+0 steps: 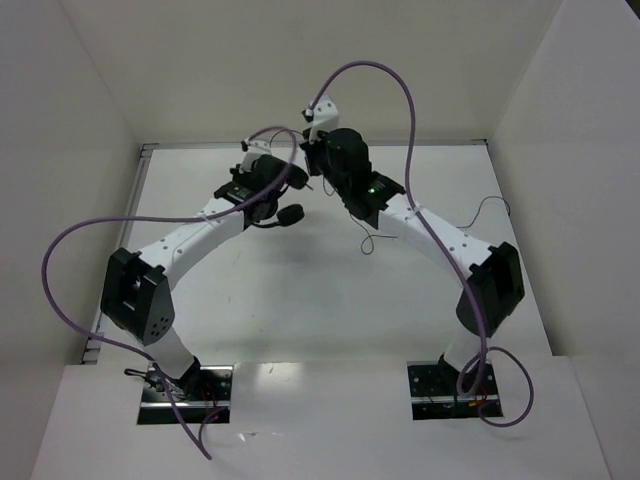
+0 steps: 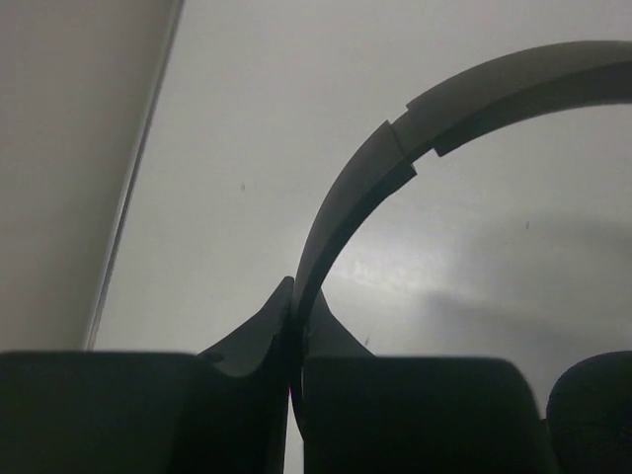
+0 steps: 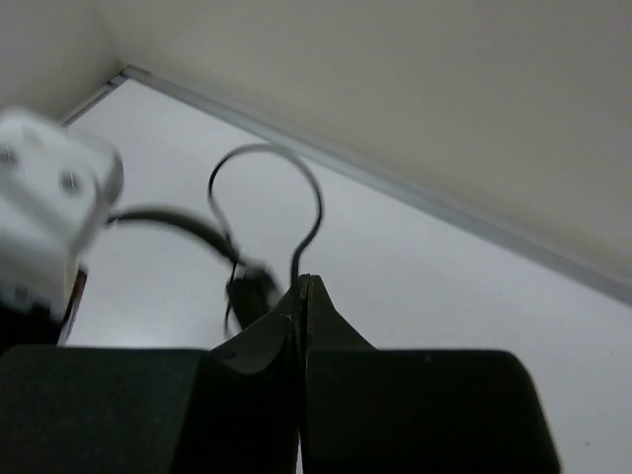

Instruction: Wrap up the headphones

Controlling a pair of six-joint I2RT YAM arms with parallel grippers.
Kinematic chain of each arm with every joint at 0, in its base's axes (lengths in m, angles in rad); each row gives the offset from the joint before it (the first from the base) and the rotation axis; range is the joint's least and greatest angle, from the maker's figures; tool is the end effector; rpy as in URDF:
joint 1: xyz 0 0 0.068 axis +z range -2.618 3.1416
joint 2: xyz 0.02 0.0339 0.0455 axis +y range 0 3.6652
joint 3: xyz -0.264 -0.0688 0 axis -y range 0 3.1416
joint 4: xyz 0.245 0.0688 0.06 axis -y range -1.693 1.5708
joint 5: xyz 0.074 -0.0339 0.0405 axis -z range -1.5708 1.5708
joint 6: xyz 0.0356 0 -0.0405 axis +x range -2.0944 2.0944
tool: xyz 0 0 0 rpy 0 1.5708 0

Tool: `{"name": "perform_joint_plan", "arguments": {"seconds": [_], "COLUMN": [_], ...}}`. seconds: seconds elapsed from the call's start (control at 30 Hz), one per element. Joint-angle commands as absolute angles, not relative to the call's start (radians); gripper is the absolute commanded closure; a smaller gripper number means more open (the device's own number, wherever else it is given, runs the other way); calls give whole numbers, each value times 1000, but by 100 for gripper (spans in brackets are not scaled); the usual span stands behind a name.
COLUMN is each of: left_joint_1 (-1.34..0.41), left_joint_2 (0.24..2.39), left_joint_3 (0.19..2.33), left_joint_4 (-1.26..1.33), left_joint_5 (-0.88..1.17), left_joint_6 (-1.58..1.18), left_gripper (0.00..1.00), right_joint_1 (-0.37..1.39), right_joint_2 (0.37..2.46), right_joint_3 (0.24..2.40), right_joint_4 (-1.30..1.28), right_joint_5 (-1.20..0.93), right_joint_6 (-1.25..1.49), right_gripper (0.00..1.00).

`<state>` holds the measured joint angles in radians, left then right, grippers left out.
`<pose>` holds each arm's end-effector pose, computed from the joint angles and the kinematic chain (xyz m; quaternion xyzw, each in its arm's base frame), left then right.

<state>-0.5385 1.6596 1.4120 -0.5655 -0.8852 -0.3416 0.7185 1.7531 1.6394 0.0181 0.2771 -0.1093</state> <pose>0.3249 -0.1620 0.3045 -0.0751 0.8511 0.2176 0.4719 0.3270 0.2730 0.3946 -0.2098 0.7085 0.1023 0.6661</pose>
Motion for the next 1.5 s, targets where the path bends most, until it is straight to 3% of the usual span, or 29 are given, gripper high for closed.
{"name": "perform_joint_plan", "arguments": {"seconds": [0.0,0.3,0.67,1.0,1.2,1.47], "left_joint_1": [-520,-393,-324,-324,-324,-324], "left_joint_2": [1652,1779,1901,1757,1616,1464], "left_joint_3": [1410,1552,1959,1996,1999,1947], "left_joint_4": [-241,-231,-291,-394,-471,-566], "left_joint_5": [-1054,-893,-539,-188,72,212], "left_joint_6": [-422,-673,-603,-514,-506,-491], "left_gripper": [99,99,99,99,99,99], "right_joint_1": [715,724,841,827,805,761], "right_joint_2": [1608,1461,1416,1356,1387,1445], "right_joint_3": [1491,1309,1031,809,756,747], "right_joint_4": [58,144,253,365,479,603], "right_joint_5": [192,14,-57,346,416,407], "right_joint_6": [46,257,402,368,314,247], "right_gripper": [99,99,99,99,99,98]}}
